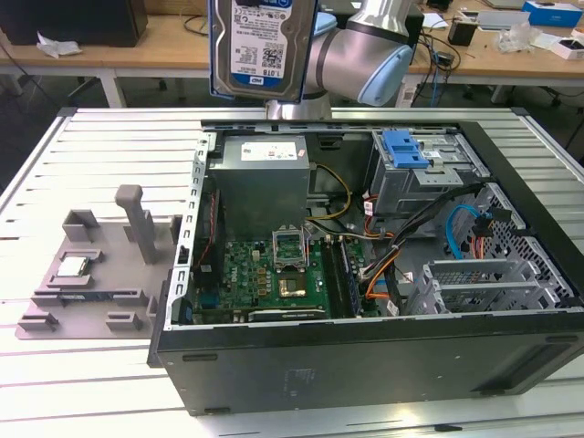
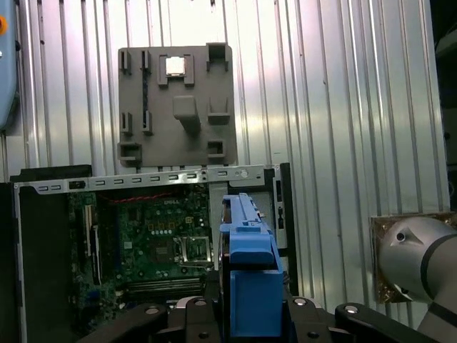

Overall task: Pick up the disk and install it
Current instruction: 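Pick up the disk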

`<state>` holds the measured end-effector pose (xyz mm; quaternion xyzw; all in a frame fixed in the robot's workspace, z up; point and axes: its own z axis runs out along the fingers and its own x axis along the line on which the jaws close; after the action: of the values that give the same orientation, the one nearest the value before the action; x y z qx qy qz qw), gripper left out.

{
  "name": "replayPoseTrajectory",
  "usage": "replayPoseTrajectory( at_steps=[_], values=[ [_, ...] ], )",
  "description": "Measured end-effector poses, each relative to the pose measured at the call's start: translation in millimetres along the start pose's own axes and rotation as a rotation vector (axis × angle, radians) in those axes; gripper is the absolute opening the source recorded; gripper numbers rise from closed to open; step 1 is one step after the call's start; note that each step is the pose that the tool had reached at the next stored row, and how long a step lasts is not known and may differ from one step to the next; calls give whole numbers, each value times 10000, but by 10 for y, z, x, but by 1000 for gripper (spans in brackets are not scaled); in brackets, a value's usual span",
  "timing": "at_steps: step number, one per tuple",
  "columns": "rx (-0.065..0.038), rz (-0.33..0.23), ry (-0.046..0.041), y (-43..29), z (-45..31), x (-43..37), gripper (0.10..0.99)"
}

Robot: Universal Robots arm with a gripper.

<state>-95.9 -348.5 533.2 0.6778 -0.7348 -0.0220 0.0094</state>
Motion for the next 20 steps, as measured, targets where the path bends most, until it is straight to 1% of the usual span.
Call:
replayPoseTrajectory(
  at_steps=[8,13,20],
  values=[
    [1,1,9,-4,2,55,365],
    [1,0,26,-6,2,71,365],
    [2,2,28,-9,5,112,365]
  ],
)
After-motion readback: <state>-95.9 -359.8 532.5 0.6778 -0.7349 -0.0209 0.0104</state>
